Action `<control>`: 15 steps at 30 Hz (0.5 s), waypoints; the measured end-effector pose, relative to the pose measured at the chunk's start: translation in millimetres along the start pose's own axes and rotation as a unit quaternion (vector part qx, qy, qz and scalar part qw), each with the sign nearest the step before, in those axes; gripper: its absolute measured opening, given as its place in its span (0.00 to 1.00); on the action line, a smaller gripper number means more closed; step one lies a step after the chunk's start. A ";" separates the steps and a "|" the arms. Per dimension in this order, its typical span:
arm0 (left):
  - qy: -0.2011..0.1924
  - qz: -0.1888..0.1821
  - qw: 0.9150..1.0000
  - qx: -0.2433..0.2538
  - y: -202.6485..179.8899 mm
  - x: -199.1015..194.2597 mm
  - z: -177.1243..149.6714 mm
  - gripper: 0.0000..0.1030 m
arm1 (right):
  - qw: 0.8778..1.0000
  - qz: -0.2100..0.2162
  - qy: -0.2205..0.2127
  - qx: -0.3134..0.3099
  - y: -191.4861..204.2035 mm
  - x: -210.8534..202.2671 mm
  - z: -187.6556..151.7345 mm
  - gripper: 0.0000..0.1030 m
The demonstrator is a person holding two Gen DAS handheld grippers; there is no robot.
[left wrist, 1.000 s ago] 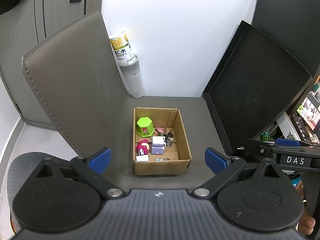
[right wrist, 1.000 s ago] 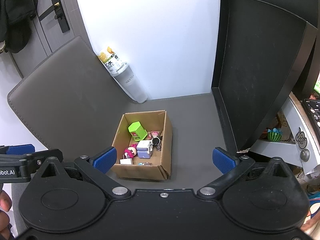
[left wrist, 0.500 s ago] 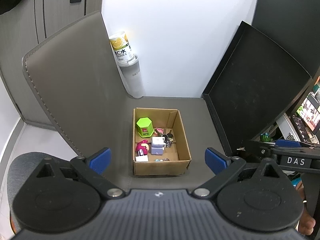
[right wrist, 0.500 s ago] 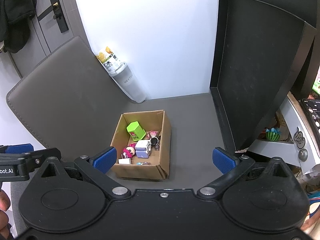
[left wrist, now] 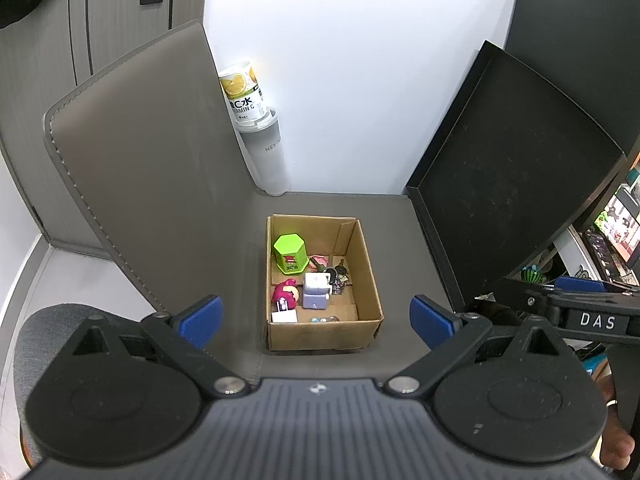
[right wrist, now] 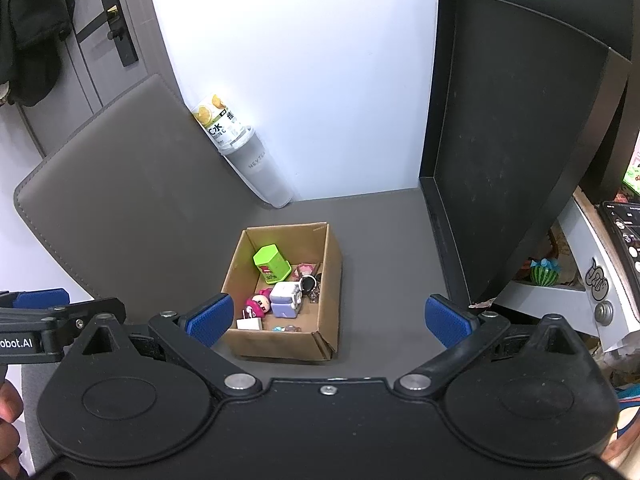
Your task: Organize rigid objects
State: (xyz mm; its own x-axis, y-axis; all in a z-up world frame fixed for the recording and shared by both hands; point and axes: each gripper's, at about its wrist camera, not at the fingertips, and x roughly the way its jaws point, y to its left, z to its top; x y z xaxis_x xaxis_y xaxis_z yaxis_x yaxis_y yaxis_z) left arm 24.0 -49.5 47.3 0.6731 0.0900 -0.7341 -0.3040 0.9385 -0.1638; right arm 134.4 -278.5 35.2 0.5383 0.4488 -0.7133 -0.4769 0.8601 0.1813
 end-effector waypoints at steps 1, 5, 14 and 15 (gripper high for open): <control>0.000 0.000 1.000 0.000 0.0 0.0 0.0 0.97 | 1.000 0.000 0.001 -0.001 0.3 0.4 0.0 1.00; 0.000 0.001 1.000 -0.002 0.8 0.4 -0.2 0.97 | 1.000 -0.002 0.000 -0.002 1.1 0.2 1.2 1.00; 0.001 0.000 1.000 0.000 1.1 0.8 0.0 0.97 | 1.000 -0.005 -0.001 0.001 1.1 0.1 -0.6 1.00; 0.001 0.000 1.000 0.000 1.0 1.0 0.3 0.97 | 1.000 -0.005 -0.001 0.002 1.4 0.0 -0.3 1.00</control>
State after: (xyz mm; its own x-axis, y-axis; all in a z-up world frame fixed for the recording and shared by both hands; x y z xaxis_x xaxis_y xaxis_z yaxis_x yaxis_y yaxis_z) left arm 24.5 -48.4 46.6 0.6712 0.0887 -0.7360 -0.3042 0.9383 -0.1644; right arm 133.6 -277.4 35.2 0.5452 0.4404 -0.7133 -0.4690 0.8655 0.1759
